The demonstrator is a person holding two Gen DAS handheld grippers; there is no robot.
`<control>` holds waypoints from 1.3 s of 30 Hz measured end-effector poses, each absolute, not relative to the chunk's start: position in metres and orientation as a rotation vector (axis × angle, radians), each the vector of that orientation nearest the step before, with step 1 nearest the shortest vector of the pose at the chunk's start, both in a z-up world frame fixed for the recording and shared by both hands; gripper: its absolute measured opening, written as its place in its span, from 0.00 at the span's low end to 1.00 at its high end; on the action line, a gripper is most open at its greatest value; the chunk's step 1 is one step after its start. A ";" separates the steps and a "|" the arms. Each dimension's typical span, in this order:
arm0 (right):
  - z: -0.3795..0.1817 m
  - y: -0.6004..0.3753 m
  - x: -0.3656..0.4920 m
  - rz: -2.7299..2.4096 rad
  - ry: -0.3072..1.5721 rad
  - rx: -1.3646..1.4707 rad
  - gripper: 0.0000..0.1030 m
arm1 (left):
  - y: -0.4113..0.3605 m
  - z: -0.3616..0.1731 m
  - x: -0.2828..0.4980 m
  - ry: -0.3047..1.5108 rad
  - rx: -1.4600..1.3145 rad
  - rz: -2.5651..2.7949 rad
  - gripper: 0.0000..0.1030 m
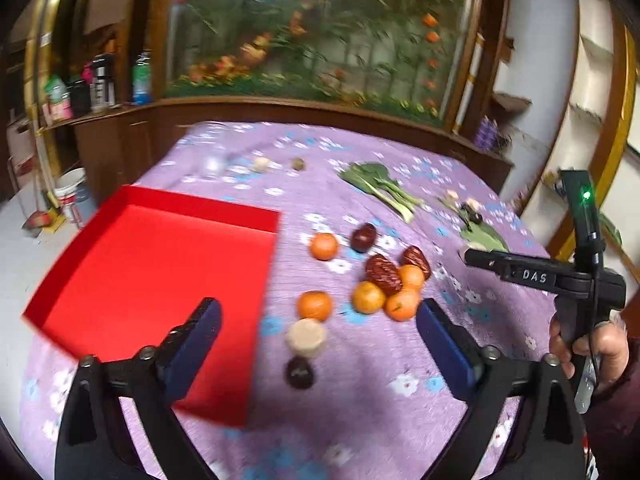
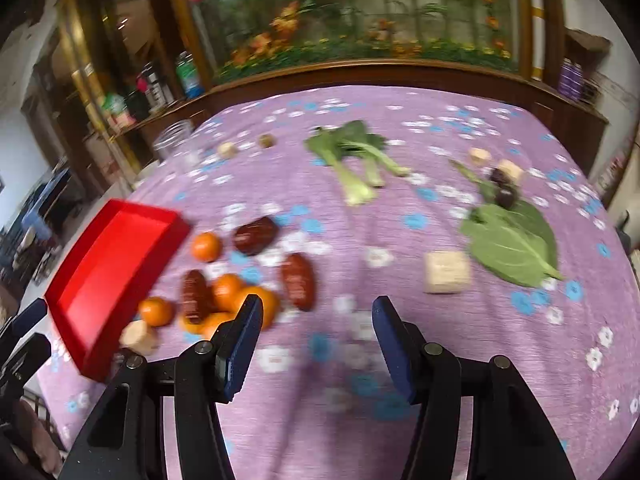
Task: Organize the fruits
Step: 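Grasp the cream cube with the right tool while the left tool grasps a red date, then carry the cube and date over the red tray and open both tools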
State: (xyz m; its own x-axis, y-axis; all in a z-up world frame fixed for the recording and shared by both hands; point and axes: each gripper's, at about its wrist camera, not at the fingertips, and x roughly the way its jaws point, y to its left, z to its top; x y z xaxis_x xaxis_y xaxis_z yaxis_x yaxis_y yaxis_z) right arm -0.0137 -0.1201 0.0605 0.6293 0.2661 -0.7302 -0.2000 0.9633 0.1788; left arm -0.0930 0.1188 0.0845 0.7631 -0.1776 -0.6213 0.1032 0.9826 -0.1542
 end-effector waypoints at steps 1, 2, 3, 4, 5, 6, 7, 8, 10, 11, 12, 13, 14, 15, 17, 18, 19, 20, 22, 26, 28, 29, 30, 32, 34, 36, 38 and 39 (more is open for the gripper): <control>0.059 -0.129 -0.012 0.244 0.844 0.086 0.59 | 0.111 0.083 -0.083 0.704 -0.110 -0.163 0.88; 0.058 -0.138 -0.009 0.223 0.842 0.090 0.59 | 0.106 0.082 -0.075 0.716 -0.117 -0.174 0.88; 0.057 -0.145 -0.006 0.210 0.841 0.097 0.59 | 0.102 0.080 -0.066 0.731 -0.129 -0.189 0.88; 0.055 -0.153 -0.004 0.197 0.840 0.108 0.59 | 0.096 0.075 -0.054 0.752 -0.145 -0.199 0.88; 0.053 -0.160 -0.001 0.188 0.837 0.119 0.59 | 0.095 0.074 -0.048 0.762 -0.151 -0.201 0.88; 0.051 -0.165 0.001 0.184 0.835 0.124 0.59 | 0.090 0.070 -0.038 0.777 -0.159 -0.208 0.88; 0.049 -0.170 0.004 0.179 0.834 0.125 0.59 | 0.085 0.066 -0.029 0.792 -0.164 -0.217 0.88; 0.047 -0.174 0.007 0.175 0.836 0.123 0.59 | 0.083 0.063 -0.025 0.802 -0.165 -0.220 0.88; 0.041 -0.177 0.012 0.160 0.844 0.109 0.59 | 0.075 0.056 -0.016 0.823 -0.157 -0.224 0.87; 0.039 -0.177 0.015 0.156 0.846 0.104 0.59 | 0.072 0.055 -0.013 0.825 -0.149 -0.228 0.87; 0.035 -0.179 0.018 0.149 0.850 0.099 0.59 | 0.066 0.052 -0.010 0.826 -0.132 -0.229 0.87; 0.033 -0.180 0.022 0.144 0.854 0.099 0.59 | 0.063 0.051 -0.008 0.828 -0.120 -0.229 0.87; 0.030 -0.180 0.026 0.142 0.857 0.101 0.59 | 0.059 0.049 -0.005 0.831 -0.107 -0.230 0.87; 0.026 -0.182 0.029 0.143 0.862 0.104 0.59 | 0.057 0.049 -0.004 0.834 -0.099 -0.230 0.87; 0.022 -0.182 0.036 0.144 0.869 0.105 0.59 | 0.053 0.045 -0.001 0.838 -0.083 -0.226 0.82; 0.019 -0.181 0.039 0.144 0.872 0.103 0.59 | 0.052 0.043 0.000 0.844 -0.079 -0.230 0.70; 0.017 -0.180 0.041 0.144 0.874 0.102 0.59 | 0.051 0.039 0.003 0.863 -0.078 -0.240 0.50; 0.015 -0.179 0.043 0.145 0.878 0.098 0.59 | 0.051 0.036 0.005 0.877 -0.078 -0.244 0.38; 0.011 -0.176 0.046 0.147 0.883 0.088 0.43 | 0.052 0.032 0.007 0.880 -0.085 -0.245 0.35; 0.007 -0.175 0.048 0.143 0.890 0.088 0.32 | 0.057 0.035 0.002 0.865 -0.105 -0.239 0.33; 0.008 -0.179 0.045 0.149 0.892 0.115 0.31 | 0.059 0.039 -0.003 0.850 -0.108 -0.232 0.32; 0.009 -0.179 0.044 0.149 0.890 0.120 0.31 | 0.061 0.043 -0.006 0.839 -0.113 -0.229 0.32; 0.011 -0.180 0.041 0.147 0.885 0.124 0.31 | 0.062 0.045 -0.008 0.834 -0.114 -0.228 0.32; 0.016 -0.180 0.036 0.151 0.877 0.132 0.31 | 0.067 0.052 -0.018 0.812 -0.115 -0.218 0.32; 0.023 -0.176 0.028 0.157 0.865 0.131 0.31 | 0.074 0.058 -0.026 0.794 -0.124 -0.207 0.32; 0.031 -0.170 0.021 0.173 0.852 0.128 0.31 | 0.082 0.064 -0.036 0.775 -0.134 -0.188 0.31; 0.039 -0.160 0.011 0.196 0.840 0.122 0.31 | 0.091 0.069 -0.045 0.756 -0.146 -0.175 0.31; 0.042 -0.156 0.008 0.206 0.835 0.118 0.32 | 0.099 0.073 -0.051 0.743 -0.156 -0.155 0.31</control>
State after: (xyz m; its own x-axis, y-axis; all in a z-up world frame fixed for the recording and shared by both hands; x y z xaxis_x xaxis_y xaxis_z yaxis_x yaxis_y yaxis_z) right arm 0.0082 -0.1559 0.0420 0.6525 0.2278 -0.7228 -0.1350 0.9734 0.1848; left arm -0.0511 0.0993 0.0733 0.7262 -0.1955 -0.6591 0.0852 0.9769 -0.1959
